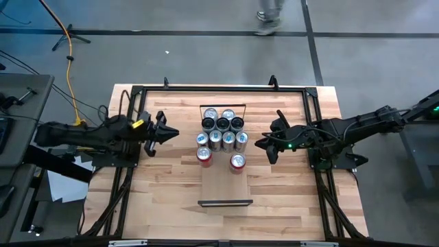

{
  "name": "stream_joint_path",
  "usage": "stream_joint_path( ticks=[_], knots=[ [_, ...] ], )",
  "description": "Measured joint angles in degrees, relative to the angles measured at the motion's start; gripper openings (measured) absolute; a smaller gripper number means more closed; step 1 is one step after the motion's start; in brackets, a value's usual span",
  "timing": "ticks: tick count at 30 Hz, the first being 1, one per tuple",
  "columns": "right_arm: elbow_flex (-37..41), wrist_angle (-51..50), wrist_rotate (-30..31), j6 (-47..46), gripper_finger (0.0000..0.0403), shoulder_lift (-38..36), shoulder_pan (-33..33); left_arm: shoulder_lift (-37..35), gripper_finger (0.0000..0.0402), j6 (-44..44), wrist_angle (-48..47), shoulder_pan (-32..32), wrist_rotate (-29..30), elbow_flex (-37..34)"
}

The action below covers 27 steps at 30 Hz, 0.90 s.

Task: Place canned beverage on shelf
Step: Put the red soda can on the shelf aligned with the other red soda can

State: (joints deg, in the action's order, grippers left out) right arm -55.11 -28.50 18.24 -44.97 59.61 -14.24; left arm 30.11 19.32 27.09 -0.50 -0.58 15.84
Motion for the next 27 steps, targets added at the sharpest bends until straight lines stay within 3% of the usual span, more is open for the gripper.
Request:
stream_joint_path(
  ticks=[3,9,15,18,21,24,27],
  knots=[
    [0.0,-0.03,-0.6,0.0,0.0034,0.0,0.02,0.13,0.0,2.21,-2.22,-4.26,-3.74,0.0],
    [0.0,-6.39,-8.84,-5.96,0.0034,0.0,-0.53,0.11,0.0,3.16,-0.35,-6.63,-4.09,0.0],
    [5.15,-12.26,-12.76,-17.23,0.0034,-0.02,-7.79,0.11,0.0,5.91,0.19,-6.61,-4.22,0.0],
    [11.47,-5.1,-12.3,-24.81,0.0034,0.0,-12.9,0.11,0.0001,6.92,0.17,-6.61,-4.24,0.0],
    [19.26,9.53,-9.83,-31.03,0.0034,0.02,-17.32,0.09,0.0,7.15,0.2,-6.61,-4.09,0.0],
    [26.59,26.23,-3.31,-35.32,0.0034,0.71,-20.12,0.09,0.0001,8.09,0.2,-6.61,-3.82,0.0],
    [30.01,35.91,4.27,-40.88,0.0034,2.21,-20.88,0.11,0.0001,9.17,0.19,-6.59,-3.43,0.0]
  ],
)
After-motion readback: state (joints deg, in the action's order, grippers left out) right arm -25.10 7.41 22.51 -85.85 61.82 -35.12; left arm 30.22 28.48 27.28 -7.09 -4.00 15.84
